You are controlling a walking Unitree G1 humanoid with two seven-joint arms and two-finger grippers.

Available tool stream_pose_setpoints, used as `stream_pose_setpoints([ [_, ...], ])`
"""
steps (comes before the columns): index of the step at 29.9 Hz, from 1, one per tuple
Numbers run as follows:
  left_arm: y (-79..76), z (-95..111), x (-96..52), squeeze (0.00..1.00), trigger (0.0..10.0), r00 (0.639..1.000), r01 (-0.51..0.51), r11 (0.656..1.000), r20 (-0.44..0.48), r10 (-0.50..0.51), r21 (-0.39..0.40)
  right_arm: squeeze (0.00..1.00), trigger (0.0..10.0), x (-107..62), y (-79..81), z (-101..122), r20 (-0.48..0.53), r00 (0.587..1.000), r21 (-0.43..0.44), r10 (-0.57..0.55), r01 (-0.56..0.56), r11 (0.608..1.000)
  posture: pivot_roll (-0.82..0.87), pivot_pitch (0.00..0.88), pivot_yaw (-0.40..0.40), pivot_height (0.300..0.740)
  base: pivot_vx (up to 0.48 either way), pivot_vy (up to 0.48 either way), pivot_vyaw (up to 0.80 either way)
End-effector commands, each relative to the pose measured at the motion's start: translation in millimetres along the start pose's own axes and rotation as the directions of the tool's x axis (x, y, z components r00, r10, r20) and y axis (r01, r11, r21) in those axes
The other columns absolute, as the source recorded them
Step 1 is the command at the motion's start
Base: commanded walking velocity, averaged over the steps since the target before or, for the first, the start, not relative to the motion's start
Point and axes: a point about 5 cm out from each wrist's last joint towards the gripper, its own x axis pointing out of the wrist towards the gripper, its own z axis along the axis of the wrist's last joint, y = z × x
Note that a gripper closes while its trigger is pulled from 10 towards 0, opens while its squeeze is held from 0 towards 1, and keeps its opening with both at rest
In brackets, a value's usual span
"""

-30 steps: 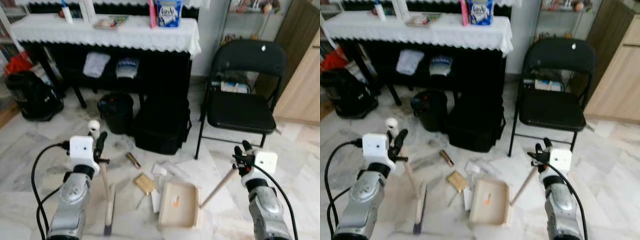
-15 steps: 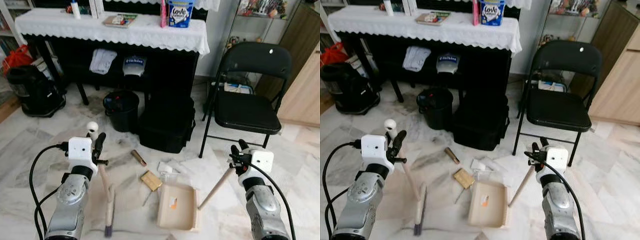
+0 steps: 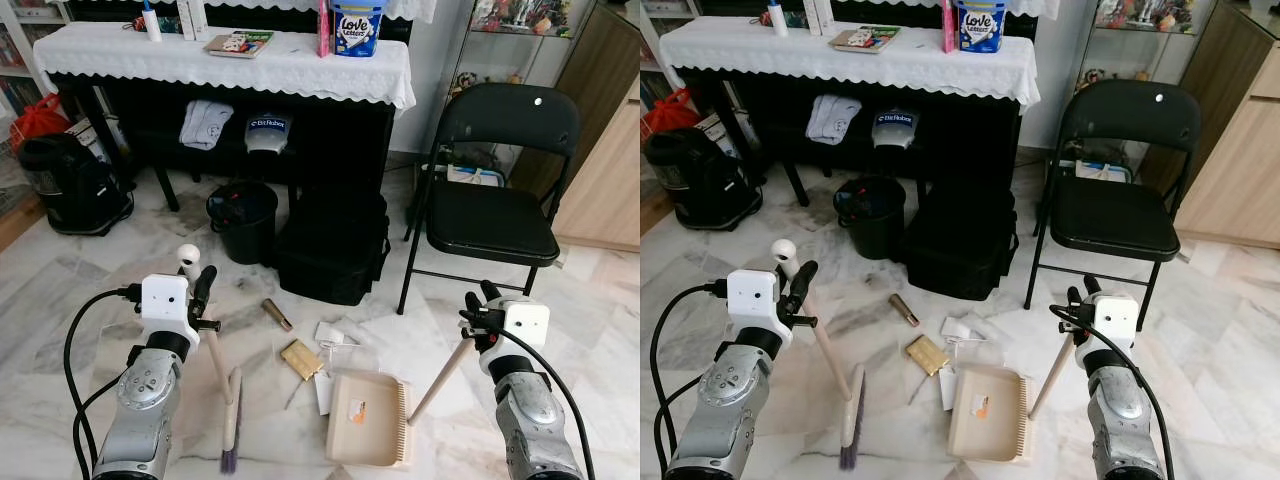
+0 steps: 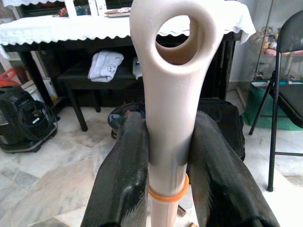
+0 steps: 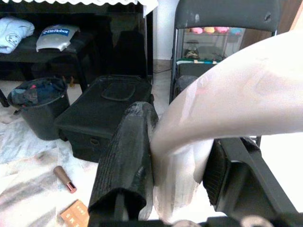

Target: Sweep floor

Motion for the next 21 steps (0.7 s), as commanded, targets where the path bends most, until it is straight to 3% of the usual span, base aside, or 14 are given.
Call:
stream_pose_setpoints([
  [1,0.0,6.6,1.8,0.00,10.0,0.999,0.003,1.000,0.036,-0.004,0.017,0.00,10.0,1.5,-2.7,3.8,0.014,1.000,-0.004,-0.009,0.009,1.000,0.01,0.000,-0.008,0.740,0.000,0.000,0.00],
  [12,-0.9,6.2,1.2,0.00,10.0,0.999,0.007,1.000,0.035,-0.007,0.016,0.00,10.0,-0.5,-1.8,0.1,0.000,1.000,-0.006,-0.010,0.010,1.000,0.01,0.000,-0.008,0.740,0.000,0.000,0.00],
  [21,-1.0,5.7,1.5,0.00,10.0,0.999,0.007,1.000,0.034,-0.007,0.019,0.00,10.0,-0.8,-2.4,-0.2,-0.001,1.000,-0.007,-0.012,0.012,1.000,0.01,0.000,-0.009,0.740,0.286,0.000,0.00],
])
